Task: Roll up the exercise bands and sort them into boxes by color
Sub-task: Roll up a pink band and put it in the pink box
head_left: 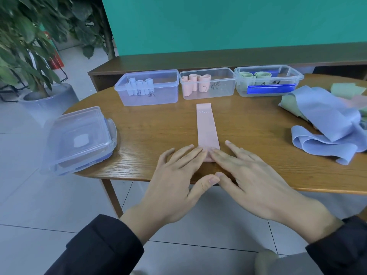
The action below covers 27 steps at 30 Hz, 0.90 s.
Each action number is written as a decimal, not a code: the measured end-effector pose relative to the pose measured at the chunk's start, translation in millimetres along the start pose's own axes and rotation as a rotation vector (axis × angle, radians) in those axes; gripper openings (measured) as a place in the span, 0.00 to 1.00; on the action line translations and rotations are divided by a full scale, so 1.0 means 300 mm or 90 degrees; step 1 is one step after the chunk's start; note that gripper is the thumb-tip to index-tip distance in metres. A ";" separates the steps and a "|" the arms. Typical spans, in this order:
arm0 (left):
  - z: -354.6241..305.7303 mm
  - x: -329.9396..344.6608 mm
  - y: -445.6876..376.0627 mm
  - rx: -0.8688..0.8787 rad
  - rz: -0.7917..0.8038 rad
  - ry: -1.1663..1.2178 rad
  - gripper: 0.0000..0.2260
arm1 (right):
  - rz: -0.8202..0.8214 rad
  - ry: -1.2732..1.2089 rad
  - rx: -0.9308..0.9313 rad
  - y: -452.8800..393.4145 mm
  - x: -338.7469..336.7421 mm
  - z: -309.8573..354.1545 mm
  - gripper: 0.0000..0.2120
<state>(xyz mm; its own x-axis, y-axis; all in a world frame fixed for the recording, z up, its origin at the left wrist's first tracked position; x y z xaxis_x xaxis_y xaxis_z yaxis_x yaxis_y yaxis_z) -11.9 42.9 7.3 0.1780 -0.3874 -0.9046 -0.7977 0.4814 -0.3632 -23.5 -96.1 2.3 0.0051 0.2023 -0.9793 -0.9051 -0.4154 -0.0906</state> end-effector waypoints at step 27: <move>0.071 0.011 -0.090 -0.158 0.061 0.135 0.45 | -0.032 -0.028 0.013 -0.094 -0.023 -0.053 0.36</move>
<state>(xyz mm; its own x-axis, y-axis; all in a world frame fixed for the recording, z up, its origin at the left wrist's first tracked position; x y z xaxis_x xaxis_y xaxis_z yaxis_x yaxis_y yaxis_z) 22.5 45.4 9.4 -0.0071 -0.5176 -0.8556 -0.9258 0.3268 -0.1900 8.9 -99.7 8.8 0.0324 0.2619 -0.9646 -0.9128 -0.3854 -0.1353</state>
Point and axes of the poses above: each hand's wrist, its own y-axis away from the middle knuckle, its own x-axis out of the palm, z = x × y, the point moved 8 cm from there along -y, towards the middle knuckle, and after that the axes turned 4 degrees about -x, right-handed, at the moved point
